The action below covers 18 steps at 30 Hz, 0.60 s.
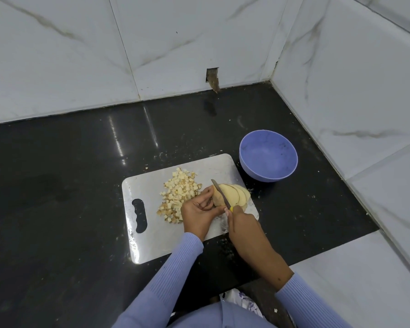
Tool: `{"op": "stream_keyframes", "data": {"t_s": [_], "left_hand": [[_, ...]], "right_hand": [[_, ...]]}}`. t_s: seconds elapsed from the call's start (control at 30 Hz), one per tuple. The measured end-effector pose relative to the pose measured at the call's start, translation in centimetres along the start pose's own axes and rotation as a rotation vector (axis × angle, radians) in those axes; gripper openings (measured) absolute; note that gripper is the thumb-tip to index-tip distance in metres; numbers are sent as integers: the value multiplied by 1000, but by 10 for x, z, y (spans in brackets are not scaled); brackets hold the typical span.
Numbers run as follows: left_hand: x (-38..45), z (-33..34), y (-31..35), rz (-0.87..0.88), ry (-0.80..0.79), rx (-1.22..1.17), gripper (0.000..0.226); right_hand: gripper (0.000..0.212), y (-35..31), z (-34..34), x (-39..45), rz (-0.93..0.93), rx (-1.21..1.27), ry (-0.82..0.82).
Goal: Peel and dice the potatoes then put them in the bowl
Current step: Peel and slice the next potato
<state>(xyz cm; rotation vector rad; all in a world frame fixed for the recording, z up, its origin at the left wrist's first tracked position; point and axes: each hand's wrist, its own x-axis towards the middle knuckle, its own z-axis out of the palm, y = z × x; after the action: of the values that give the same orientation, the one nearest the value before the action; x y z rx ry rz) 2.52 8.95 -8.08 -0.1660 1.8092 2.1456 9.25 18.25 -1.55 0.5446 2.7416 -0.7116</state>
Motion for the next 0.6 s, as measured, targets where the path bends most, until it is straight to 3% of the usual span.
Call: {"op": "stream_keyframes", "data": {"t_s": [0.17, 0.3, 0.6], "left_hand": [[-2, -1, 6, 13, -25, -6, 61], [-4, -10, 9, 56, -83, 113, 41], [-11, -10, 8, -4, 28, 77, 31]], "right_hand": [[33, -4, -1, 12, 7, 28, -12], [34, -3, -2, 13, 16, 45, -26], [30, -6, 3, 4, -17, 83, -9]]}}
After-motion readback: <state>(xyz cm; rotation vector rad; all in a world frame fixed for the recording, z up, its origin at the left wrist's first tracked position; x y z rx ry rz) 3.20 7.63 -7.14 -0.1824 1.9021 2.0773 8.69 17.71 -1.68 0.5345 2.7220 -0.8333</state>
